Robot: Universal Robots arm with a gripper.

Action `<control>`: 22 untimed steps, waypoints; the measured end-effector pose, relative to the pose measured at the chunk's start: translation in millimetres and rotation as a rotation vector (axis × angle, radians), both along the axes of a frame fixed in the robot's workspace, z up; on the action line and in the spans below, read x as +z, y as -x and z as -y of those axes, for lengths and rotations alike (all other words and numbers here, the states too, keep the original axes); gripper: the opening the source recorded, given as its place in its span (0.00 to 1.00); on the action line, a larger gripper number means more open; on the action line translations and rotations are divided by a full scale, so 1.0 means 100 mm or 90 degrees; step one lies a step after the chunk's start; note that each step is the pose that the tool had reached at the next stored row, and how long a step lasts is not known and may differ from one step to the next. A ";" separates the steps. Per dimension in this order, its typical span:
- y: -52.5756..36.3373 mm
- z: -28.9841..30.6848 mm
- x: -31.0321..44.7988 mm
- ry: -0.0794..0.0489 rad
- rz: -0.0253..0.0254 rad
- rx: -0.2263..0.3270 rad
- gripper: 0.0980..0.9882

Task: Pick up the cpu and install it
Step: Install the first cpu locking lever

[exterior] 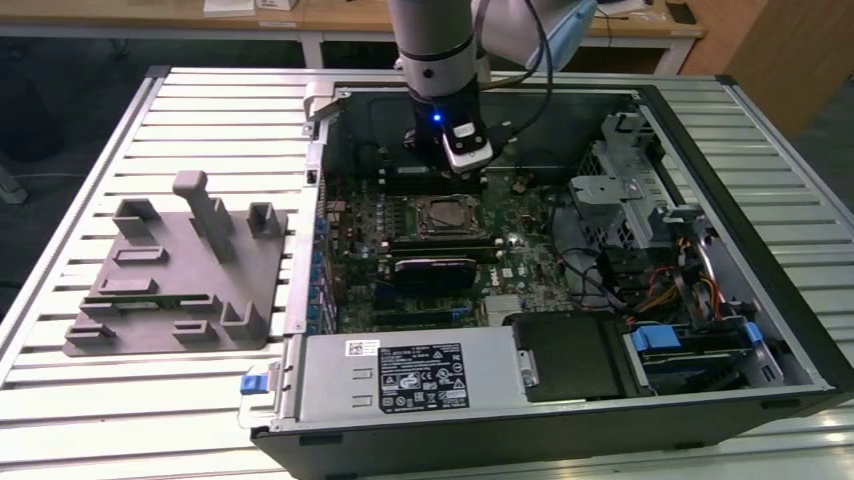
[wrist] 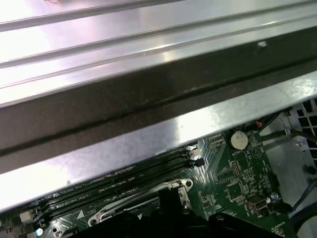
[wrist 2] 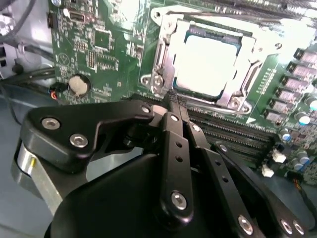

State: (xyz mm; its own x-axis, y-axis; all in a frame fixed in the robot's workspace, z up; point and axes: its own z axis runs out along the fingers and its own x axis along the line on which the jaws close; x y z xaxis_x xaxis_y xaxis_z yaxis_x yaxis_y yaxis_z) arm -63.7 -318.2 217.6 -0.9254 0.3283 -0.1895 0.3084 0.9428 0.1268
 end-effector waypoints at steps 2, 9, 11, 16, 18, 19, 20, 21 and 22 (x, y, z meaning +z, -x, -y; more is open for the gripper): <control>0.000 0.000 0.000 0.000 0.0000 0.000 0.01; -0.035 0.000 -0.005 0.003 -0.0371 0.000 0.01; -0.061 0.001 -0.006 0.004 -0.0558 0.000 0.01; -0.107 0.015 -0.009 0.008 -0.0899 0.000 0.01; -0.108 0.030 -0.009 0.009 -0.0901 0.000 0.01; -0.108 0.040 -0.009 0.009 -0.0901 0.000 0.01; -0.108 0.051 -0.010 0.009 -0.0900 0.000 0.01; -0.108 0.063 -0.010 0.009 -0.0901 0.000 0.01; -0.108 0.074 -0.010 0.010 -0.0900 0.000 0.01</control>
